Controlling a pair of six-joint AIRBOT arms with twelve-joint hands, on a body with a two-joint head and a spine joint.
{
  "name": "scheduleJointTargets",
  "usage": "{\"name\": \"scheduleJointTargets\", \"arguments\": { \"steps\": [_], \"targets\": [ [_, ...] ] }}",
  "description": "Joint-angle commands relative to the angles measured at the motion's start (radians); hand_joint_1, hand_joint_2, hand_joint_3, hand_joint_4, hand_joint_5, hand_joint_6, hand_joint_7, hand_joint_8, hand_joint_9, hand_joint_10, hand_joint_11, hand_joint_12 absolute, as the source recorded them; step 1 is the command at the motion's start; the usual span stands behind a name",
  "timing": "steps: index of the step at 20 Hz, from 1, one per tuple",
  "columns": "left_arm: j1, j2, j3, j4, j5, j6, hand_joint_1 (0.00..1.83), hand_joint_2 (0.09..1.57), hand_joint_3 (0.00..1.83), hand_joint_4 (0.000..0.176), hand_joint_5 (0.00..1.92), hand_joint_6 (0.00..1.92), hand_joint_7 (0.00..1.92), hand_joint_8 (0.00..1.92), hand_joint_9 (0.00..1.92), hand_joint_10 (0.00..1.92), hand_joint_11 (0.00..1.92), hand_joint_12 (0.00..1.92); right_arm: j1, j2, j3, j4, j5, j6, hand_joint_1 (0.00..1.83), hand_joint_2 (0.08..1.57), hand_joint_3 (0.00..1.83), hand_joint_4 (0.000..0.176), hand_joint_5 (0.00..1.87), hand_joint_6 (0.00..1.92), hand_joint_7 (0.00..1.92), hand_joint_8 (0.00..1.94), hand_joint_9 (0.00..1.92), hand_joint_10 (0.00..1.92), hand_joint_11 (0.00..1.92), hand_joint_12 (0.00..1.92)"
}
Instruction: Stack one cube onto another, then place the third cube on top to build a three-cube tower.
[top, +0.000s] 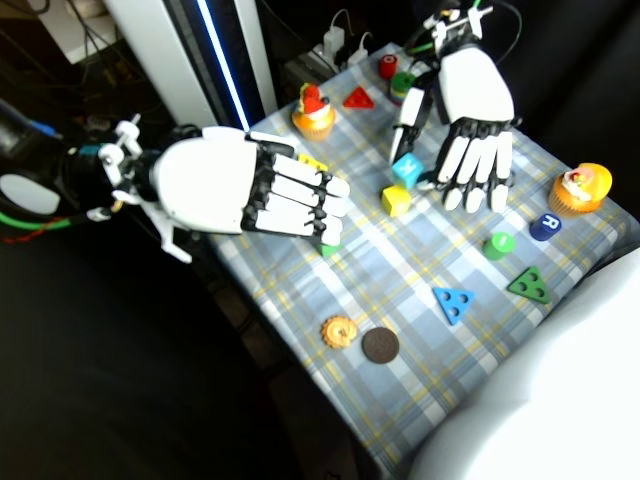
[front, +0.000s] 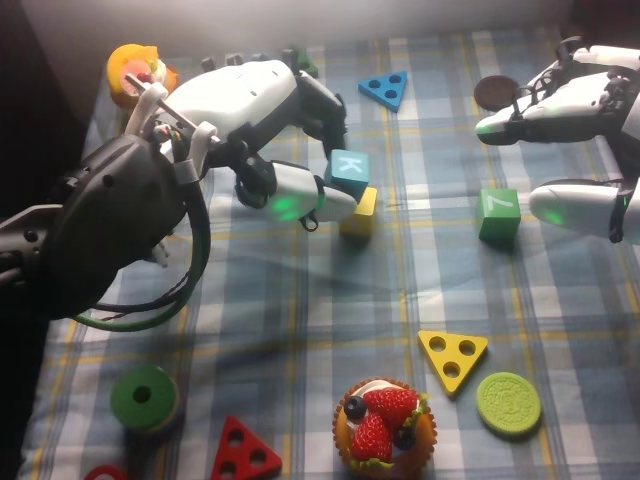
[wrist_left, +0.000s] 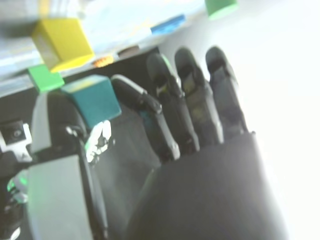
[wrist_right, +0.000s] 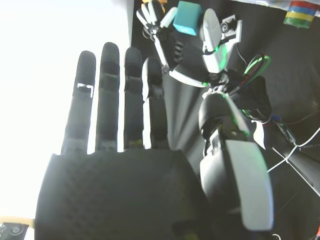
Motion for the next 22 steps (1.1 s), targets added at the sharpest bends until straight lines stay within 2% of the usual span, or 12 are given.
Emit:
{"name": "scheduleJointTargets", "arguments": {
  "steps": [1, 2, 3, 4, 8, 10, 11, 12, 13, 16, 19, 22],
  "targets": [
    [-0.019, -0.008, 0.005, 0.037, -0.091, -0.01, 1.06, 1.09, 0.0, 0.116, 1.02, 0.91, 0.83, 0.0, 0.62, 0.0, 0.36, 0.07, 0.012, -0.001, 0.004, 0.026, 0.122, 0.005, 0.1, 1.36, 0.0, 0.0, 0.53, 0.0, 0.64, 0.0, 0.61, 0.0, 0.23, 0.71],
    [-0.023, -0.017, 0.01, 0.04, -0.086, -0.01, 1.05, 1.1, 0.0, 0.117, 1.01, 0.92, 0.82, 0.0, 0.62, 0.0, 0.35, 0.07, 0.012, -0.001, 0.004, 0.026, 0.122, 0.005, 0.08, 1.35, 0.0, 0.0, 0.53, 0.0, 0.64, 0.0, 0.62, 0.0, 0.24, 0.72],
    [-0.024, -0.022, 0.014, 0.041, -0.081, -0.01, 1.06, 1.1, 0.0, 0.096, 1.01, 0.92, 0.83, 0.0, 0.63, 0.0, 0.35, 0.07, 0.012, -0.002, 0.004, 0.026, 0.122, 0.005, 0.08, 1.35, 0.0, 0.0, 0.53, 0.0, 0.65, 0.0, 0.62, 0.0, 0.24, 0.72],
    [-0.024, -0.027, 0.018, 0.041, -0.072, -0.01, 1.04, 1.1, 0.0, 0.143, 1.0, 0.93, 0.85, 0.01, 0.63, 0.0, 0.33, 0.07, 0.012, -0.002, 0.004, 0.026, 0.122, 0.005, 0.08, 1.35, 0.0, 0.0, 0.53, 0.0, 0.64, 0.0, 0.62, 0.0, 0.23, 0.71],
    [-0.023, -0.034, 0.031, 0.041, -0.042, -0.011, 1.04, 1.1, 0.0, 0.155, 1.01, 0.92, 0.84, 0.0, 0.61, 0.0, 0.34, 0.09, 0.012, -0.002, 0.004, 0.026, 0.122, 0.005, 0.07, 1.35, 0.0, 0.0, 0.53, 0.0, 0.64, 0.0, 0.62, 0.0, 0.24, 0.72],
    [-0.021, -0.034, 0.034, 0.038, -0.033, -0.011, 1.05, 1.1, 0.0, 0.137, 1.02, 0.91, 0.82, 0.0, 0.58, 0.0, 0.18, 0.46, 0.012, -0.001, 0.004, 0.026, 0.122, 0.005, 0.09, 1.36, 0.0, 0.0, 0.53, 0.0, 0.63, 0.0, 0.6, 0.0, 0.23, 0.71],
    [-0.02, -0.033, 0.036, 0.037, -0.028, -0.011, 1.04, 1.09, 0.0, 0.147, 1.02, 0.91, 0.8, 0.0, 0.56, 0.0, 0.1, 0.68, 0.012, -0.001, 0.004, 0.026, 0.122, 0.005, 0.09, 1.36, 0.0, 0.0, 0.54, 0.0, 0.64, 0.0, 0.6, 0.0, 0.24, 0.67],
    [-0.019, -0.032, 0.038, 0.037, -0.021, -0.011, 1.04, 1.09, 0.0, 0.147, 1.02, 0.91, 0.8, 0.0, 0.56, 0.0, 0.1, 0.68, 0.012, -0.001, 0.004, 0.026, 0.122, 0.005, 0.09, 1.36, 0.0, 0.0, 0.54, 0.0, 0.64, 0.0, 0.6, 0.0, 0.24, 0.67],
    [-0.019, -0.032, 0.042, 0.036, -0.014, -0.011, 1.05, 1.09, 0.0, 0.157, 1.04, 0.87, 0.79, 0.0, 0.55, 0.0, 0.03, 0.88, 0.012, -0.001, 0.004, 0.026, 0.122, 0.005, 0.09, 1.36, 0.0, 0.0, 0.53, 0.0, 0.64, 0.0, 0.6, 0.0, 0.25, 0.67],
    [-0.018, -0.036, 0.049, 0.026, -0.007, -0.011, 1.04, 1.08, 0.0, 0.175, 1.05, 0.85, 0.79, 0.0, 0.55, 0.0, 0.0, 0.9, 0.012, -0.001, 0.004, 0.026, 0.122, 0.006, 0.08, 1.36, 0.0, 0.0, 0.53, 0.0, 0.64, 0.0, 0.61, 0.0, 0.22, 0.73],
    [-0.017, -0.038, 0.051, 0.025, -0.006, -0.011, 1.05, 1.08, 0.0, 0.176, 1.06, 0.84, 0.79, 0.0, 0.55, 0.0, 0.0, 0.77, 0.012, -0.001, 0.004, 0.026, 0.122, 0.006, 0.12, 1.36, 0.0, 0.0, 0.54, 0.0, 0.64, 0.0, 0.6, 0.0, 0.22, 0.73],
    [-0.017, -0.041, 0.053, 0.023, -0.003, -0.011, 1.04, 1.08, 0.0, 0.176, 1.05, 0.86, 0.78, 0.0, 0.54, 0.0, 0.02, 0.8, 0.012, -0.001, 0.004, 0.026, 0.122, 0.006, 0.11, 1.37, 0.0, 0.0, 0.53, 0.0, 0.63, 0.0, 0.6, 0.0, 0.2, 0.79]
  ]
}}
